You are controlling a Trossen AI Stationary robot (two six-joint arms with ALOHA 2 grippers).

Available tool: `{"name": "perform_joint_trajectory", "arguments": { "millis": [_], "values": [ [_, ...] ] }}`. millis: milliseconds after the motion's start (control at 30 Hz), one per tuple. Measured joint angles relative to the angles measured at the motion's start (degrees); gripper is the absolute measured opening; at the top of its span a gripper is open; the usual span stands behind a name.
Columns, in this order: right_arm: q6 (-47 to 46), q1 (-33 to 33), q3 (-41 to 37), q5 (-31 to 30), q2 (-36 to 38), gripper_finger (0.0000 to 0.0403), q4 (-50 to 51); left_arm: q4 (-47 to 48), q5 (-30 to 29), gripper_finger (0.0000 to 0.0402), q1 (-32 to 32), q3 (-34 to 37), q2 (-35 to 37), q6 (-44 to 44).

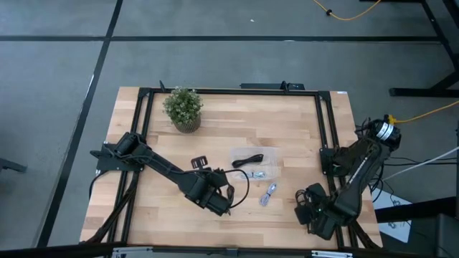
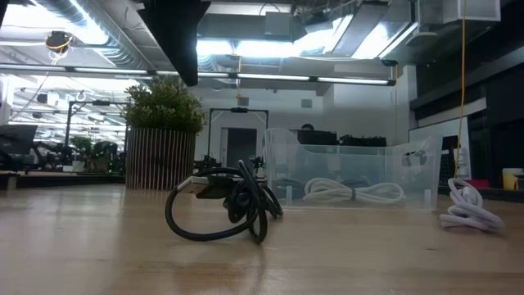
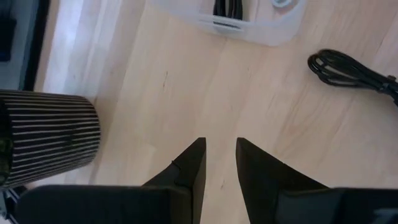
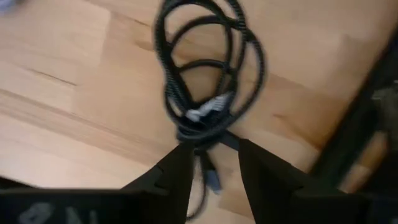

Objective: Pick and place USB-C Cables
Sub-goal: Put the right black charger cable wire into the bin

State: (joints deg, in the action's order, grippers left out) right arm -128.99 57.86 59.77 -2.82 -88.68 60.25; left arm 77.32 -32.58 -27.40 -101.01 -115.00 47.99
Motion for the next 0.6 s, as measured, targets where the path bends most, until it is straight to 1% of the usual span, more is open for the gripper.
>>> {"name": "perform_joint_trajectory", "arguments": {
  "millis": [133,333,600],
  "values": [
    [-2.8,1.1,0.0,-1.0,-1.6,0.0133,-1.4,0.0,-0.9,0.0081,0.0,0.0,0.0,0.0],
    [-4.0,1.4,0.0,-1.1,-4.9,0.0133,-4.7,-0.4,-1.0,0.0081,0.0,0.0,0.0,0.0],
    [-4.9,1.4,0.1,-0.6,-8.8,0.0133,-4.3,-0.9,-0.9,0.0081,0.0,0.0,0.0,0.0]
  ]
}}
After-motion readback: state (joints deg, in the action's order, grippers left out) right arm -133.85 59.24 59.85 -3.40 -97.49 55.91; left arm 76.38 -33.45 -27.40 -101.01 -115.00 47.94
